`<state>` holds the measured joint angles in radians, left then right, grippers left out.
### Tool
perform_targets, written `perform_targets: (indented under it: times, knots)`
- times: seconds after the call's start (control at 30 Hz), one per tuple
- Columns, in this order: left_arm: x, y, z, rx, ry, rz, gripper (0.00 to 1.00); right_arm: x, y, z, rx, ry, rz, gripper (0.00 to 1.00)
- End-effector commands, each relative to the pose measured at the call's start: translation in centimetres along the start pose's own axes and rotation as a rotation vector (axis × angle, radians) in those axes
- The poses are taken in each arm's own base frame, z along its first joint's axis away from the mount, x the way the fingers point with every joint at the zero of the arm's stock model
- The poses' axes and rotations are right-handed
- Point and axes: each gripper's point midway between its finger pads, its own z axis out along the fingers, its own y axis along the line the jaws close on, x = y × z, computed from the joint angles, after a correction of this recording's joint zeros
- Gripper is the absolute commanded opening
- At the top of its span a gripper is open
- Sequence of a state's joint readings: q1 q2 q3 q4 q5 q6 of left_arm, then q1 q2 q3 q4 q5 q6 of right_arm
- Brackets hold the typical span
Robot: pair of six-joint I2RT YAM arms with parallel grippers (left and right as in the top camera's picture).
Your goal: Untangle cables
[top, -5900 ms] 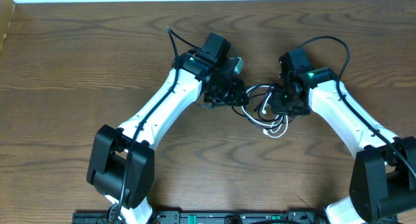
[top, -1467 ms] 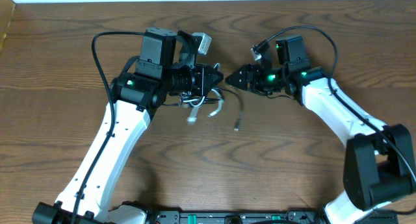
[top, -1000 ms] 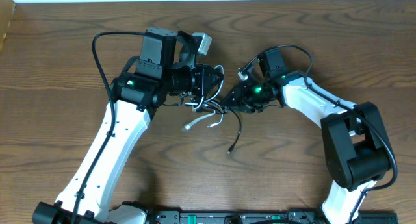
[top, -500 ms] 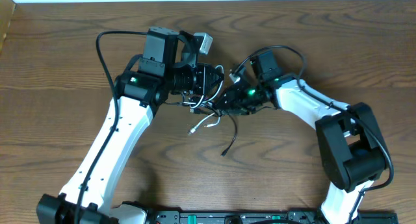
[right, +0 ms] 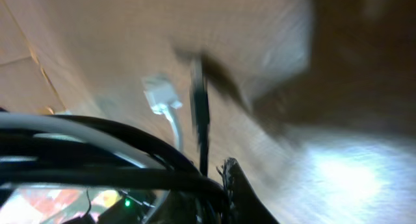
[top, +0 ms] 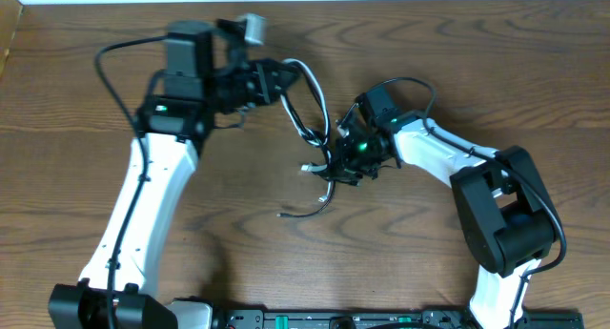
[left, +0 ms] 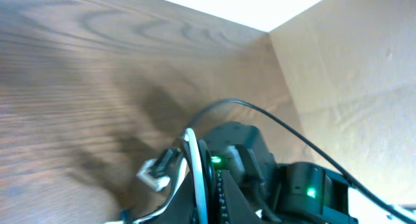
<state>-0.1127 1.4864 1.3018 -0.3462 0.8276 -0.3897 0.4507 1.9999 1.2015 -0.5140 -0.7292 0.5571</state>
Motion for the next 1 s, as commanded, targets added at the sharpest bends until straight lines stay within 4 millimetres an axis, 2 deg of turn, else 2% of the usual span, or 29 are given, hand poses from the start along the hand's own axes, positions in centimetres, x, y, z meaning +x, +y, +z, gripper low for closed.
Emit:
perform_targets:
  times: [0.0,0.17,0.3,0.4,0.5,0.53,0.63,0.7,0.77,0.87,0.9,0.93,0.97]
  knots:
    - [-5.0,-1.7,-5.5,0.054,-0.156,0.014,0.07,-1.2,-3.9,-1.0,0.126,-0.053,0.041,0.01]
    - [-7.1,0.9,-10.1,0.013,-0.255,-0.016,0.07,-1.9,-7.1,-3.0,0.202,-0.074,0.070,0.01]
    - [-7.5,2.7,-11.8,-0.022,-0.282,-0.055,0.07,-2.1,-8.8,-4.4,0.225,-0.081,0.080,0.01]
    - [-7.1,3.6,-12.1,-0.048,-0.273,-0.042,0.07,-2.7,-10.4,-6.0,0.255,-0.107,0.106,0.01]
    - [-6.7,4.4,-12.2,-0.084,-0.265,-0.038,0.07,-3.0,-12.6,-8.6,0.328,-0.156,0.162,0.01]
    - [-6.6,5.0,-12.3,-0.119,-0.268,-0.048,0.07,-3.2,-14.1,-10.9,0.387,-0.198,0.192,0.01]
    - [-6.5,6.0,-12.4,-0.174,-0.275,-0.056,0.08,-3.2,-15.6,-14.5,0.454,-0.269,0.242,0.01]
    - [-6.2,6.2,-12.3,-0.182,-0.265,-0.063,0.07,-3.5,-15.4,-18.3,0.447,-0.359,0.236,0.01]
    - [-5.5,6.1,-11.8,-0.181,-0.237,-0.063,0.07,-3.5,-14.3,-20.0,0.425,-0.409,0.205,0.01]
    - [-4.0,5.7,-10.5,-0.175,-0.172,-0.029,0.07,-3.4,-12.1,-20.6,0.383,-0.432,0.143,0.01]
    - [-3.4,5.4,-9.9,-0.168,-0.142,-0.010,0.07,-3.2,-10.4,-20.4,0.333,-0.428,0.089,0.01]
    - [-3.1,5.2,-9.5,-0.163,-0.126,0.004,0.07,-3.1,-9.6,-20.4,0.311,-0.426,0.068,0.01]
    - [-2.6,4.6,-8.7,-0.149,-0.101,0.027,0.07,-3.0,-7.3,-20.4,0.243,-0.430,0.004,0.01]
